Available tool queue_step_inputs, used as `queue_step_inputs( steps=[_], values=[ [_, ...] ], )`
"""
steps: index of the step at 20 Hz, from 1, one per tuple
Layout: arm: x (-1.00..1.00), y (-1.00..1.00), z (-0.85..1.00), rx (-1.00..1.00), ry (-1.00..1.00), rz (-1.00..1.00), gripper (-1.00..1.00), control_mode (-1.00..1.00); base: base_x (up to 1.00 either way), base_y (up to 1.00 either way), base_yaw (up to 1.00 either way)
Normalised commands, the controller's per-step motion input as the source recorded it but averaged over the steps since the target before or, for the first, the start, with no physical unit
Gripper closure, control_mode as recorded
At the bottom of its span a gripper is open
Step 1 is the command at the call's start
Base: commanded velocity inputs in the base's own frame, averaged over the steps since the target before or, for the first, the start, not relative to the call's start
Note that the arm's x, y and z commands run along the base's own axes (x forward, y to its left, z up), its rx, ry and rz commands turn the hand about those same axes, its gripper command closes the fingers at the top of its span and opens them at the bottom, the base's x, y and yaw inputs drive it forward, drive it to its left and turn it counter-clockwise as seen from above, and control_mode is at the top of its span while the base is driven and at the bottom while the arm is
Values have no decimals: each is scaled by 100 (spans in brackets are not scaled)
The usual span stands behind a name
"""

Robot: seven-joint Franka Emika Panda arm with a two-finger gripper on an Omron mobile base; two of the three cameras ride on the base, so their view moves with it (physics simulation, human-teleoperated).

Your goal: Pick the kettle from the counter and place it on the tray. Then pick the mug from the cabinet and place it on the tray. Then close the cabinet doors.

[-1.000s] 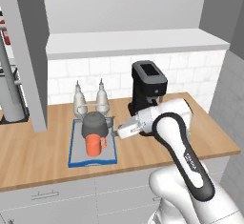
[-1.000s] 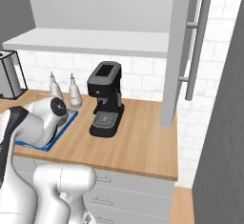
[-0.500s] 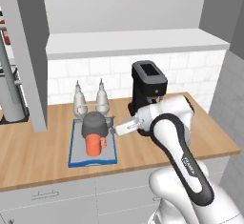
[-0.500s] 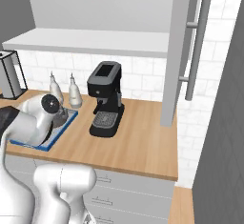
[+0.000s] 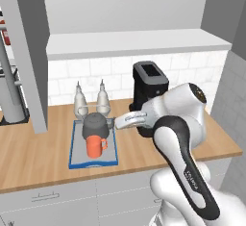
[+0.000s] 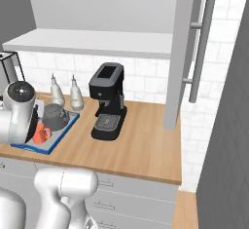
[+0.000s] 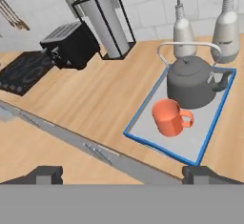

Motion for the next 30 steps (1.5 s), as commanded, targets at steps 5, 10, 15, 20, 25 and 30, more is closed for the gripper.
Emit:
queue_step_inputs(
  steps=[5,10,15,20,25,30],
  values=[
    [-41,-64,25,-17,16,-23,-100,-100,0,0,0],
    [-34,-57,21,-15,14,-22,-100,-100,0,0,0],
    [-8,-39,7,-4,4,-11,-100,-100,0,0,0],
    [-10,-25,2,6,0,-2,-100,-100,0,0,0],
    [-26,-35,15,0,1,-35,-100,-100,0,0,0],
    [-26,-43,27,0,8,-36,-100,-100,0,0,0]
  ],
)
